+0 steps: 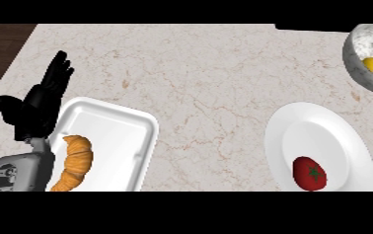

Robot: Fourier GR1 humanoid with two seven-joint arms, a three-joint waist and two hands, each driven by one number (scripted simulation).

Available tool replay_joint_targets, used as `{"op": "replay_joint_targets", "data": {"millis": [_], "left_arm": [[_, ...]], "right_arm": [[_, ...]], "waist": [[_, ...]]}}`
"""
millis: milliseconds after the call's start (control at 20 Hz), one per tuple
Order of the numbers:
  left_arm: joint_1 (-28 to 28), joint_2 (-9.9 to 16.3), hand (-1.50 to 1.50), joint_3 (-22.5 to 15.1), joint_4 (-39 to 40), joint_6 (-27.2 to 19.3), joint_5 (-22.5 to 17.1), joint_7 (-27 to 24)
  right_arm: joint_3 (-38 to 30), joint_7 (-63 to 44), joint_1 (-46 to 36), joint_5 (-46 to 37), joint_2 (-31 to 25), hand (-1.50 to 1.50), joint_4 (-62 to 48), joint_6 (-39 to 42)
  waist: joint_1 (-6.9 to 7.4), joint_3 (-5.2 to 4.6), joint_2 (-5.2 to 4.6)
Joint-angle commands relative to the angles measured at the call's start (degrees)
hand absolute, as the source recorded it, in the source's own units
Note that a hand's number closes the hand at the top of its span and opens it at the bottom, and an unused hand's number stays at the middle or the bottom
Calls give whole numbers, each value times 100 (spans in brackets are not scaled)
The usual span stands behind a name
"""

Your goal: Pick the lemon from the plate and place it in the bowl

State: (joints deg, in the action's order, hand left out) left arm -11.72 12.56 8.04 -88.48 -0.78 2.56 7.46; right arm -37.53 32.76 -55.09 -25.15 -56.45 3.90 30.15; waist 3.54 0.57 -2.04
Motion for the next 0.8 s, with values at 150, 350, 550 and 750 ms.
{"op": "replay_joint_targets", "data": {"millis": [150,350,550,750], "left_arm": [[2,27,0,35,-163,2,-40,54],[112,54,0,104,-74,17,-61,-5],[193,-7,0,105,-50,-36,-38,-108],[102,-41,0,-3,-115,-106,77,16]], "right_arm": [[-313,86,526,329,-650,-150,-103,1034],[-414,-37,743,453,-828,-150,-124,1500],[-600,-167,742,667,-845,-150,-48,1762],[-761,-322,781,864,-817,-150,17,2018]], "waist": [[-72,37,-7],[-120,49,-6],[-90,54,-7],[-129,64,11]]}}
